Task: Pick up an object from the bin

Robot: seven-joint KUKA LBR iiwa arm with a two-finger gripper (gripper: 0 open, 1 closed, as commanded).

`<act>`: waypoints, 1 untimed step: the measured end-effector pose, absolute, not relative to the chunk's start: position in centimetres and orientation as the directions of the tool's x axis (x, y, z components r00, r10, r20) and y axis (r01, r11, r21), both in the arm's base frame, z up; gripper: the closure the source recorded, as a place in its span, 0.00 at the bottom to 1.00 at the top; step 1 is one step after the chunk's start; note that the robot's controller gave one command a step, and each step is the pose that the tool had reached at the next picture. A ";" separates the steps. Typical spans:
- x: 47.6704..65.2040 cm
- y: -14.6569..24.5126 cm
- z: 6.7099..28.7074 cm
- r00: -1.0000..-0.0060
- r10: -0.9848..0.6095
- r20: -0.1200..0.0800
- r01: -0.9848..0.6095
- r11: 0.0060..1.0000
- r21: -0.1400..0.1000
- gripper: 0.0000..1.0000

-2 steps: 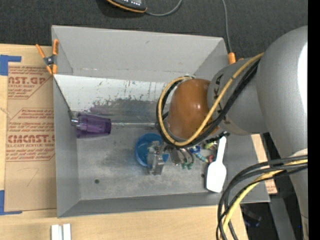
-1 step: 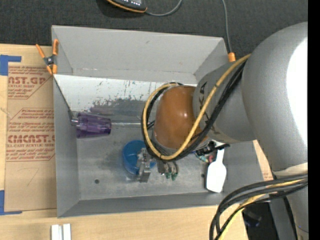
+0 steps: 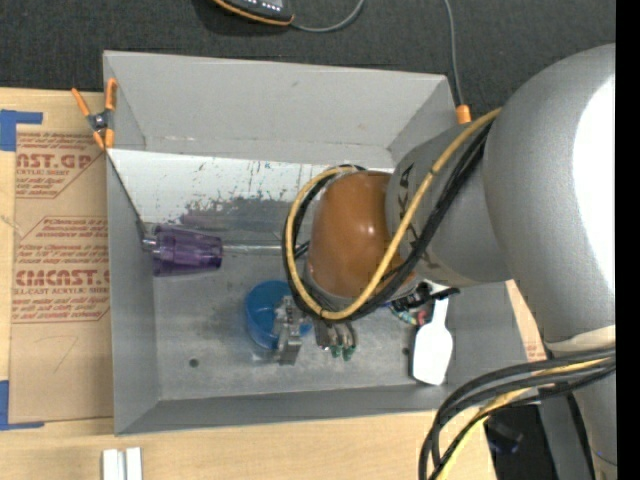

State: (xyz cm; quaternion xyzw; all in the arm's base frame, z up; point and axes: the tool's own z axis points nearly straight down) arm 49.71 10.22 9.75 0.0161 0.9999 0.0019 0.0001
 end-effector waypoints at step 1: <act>49.8 10.3 9.6 -0.999 0.034 0.000 0.034 0.999 0.004 1.00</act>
Offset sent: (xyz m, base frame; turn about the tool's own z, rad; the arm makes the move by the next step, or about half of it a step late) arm -0.0061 -0.0184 0.0431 -0.2760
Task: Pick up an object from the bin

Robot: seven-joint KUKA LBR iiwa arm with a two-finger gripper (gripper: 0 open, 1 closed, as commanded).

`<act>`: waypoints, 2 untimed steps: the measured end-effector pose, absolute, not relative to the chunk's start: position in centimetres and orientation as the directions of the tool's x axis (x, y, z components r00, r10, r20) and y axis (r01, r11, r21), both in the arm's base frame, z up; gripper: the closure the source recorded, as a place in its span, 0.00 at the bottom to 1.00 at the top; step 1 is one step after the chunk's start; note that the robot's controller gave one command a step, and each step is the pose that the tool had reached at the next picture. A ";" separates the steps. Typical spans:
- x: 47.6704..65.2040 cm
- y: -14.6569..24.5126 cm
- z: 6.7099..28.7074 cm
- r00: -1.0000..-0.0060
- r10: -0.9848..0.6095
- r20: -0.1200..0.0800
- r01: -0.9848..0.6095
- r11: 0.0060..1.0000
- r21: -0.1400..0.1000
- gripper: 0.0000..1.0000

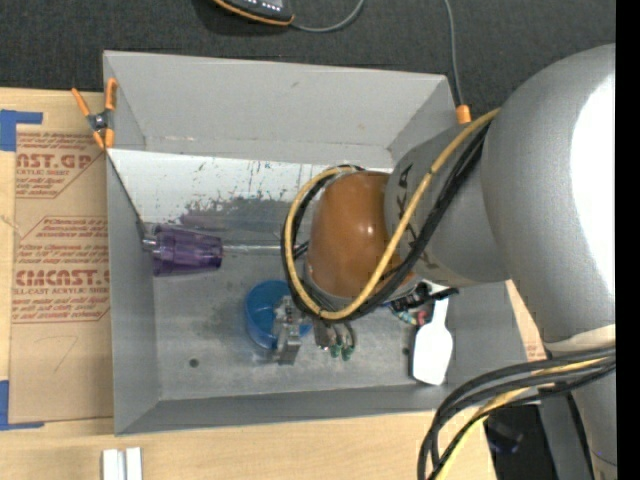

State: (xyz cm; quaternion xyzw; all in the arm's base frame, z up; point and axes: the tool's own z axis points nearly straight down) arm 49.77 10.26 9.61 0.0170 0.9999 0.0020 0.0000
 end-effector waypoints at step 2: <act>49.1 8.4 14.0 -0.971 -0.241 -0.002 -0.241 0.971 0.004 1.00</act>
Offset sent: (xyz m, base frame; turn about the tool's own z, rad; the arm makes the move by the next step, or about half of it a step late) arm 0.0000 0.0000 0.0000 0.0000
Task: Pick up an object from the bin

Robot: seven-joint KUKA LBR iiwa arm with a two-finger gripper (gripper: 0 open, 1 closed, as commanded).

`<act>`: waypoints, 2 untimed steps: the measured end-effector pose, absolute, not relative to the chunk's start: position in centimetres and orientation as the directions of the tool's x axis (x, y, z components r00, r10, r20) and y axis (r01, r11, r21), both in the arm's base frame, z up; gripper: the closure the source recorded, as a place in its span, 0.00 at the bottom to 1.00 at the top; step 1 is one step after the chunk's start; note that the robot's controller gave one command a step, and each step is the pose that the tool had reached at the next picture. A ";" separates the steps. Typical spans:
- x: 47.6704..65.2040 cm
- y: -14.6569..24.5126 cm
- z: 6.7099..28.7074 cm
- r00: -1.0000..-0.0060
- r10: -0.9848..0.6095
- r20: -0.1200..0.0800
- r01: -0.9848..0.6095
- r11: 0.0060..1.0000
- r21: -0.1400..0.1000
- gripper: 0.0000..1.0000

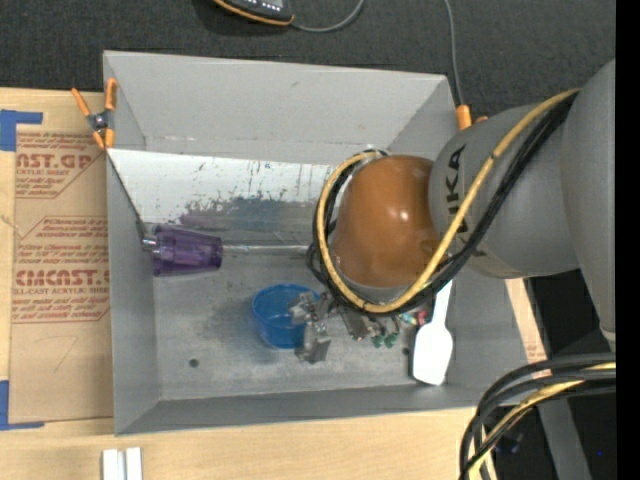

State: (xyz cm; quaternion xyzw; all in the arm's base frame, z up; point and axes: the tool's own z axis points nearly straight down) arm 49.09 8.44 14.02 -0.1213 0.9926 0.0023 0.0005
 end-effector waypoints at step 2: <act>49.6 9.5 14.5 -0.972 -0.236 -0.002 -0.236 0.972 0.005 1.00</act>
Offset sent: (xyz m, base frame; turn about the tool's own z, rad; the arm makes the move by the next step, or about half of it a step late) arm 0.0045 0.0107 0.0058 0.0031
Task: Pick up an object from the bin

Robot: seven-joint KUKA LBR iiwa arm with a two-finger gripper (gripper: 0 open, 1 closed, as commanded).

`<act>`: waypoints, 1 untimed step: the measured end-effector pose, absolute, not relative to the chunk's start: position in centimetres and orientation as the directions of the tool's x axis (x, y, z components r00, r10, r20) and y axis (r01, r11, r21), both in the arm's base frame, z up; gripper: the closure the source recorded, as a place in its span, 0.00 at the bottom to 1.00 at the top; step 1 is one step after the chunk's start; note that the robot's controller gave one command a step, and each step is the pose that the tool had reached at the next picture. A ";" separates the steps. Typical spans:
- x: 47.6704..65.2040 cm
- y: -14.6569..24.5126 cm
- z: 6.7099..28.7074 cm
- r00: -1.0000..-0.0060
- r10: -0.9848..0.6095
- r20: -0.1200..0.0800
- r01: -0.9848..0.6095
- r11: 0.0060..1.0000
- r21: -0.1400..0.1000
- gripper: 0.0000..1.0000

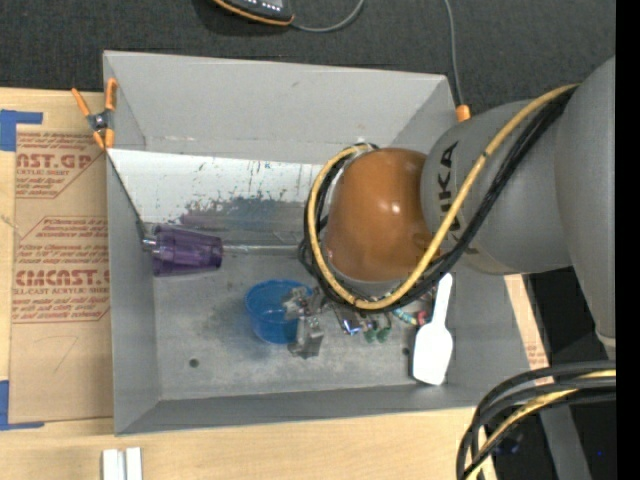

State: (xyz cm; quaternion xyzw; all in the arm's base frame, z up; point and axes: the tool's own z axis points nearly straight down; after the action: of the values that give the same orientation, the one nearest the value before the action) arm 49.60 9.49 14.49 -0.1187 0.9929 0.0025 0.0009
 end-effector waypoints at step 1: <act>50.1 9.4 11.0 -0.979 -0.204 -0.001 -0.204 0.979 0.007 1.00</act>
Offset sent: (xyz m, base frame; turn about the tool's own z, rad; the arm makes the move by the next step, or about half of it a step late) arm -0.0011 0.0042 0.0002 -0.0085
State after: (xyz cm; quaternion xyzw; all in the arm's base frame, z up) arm 50.05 9.36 10.98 -0.1027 0.9947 0.0036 0.0002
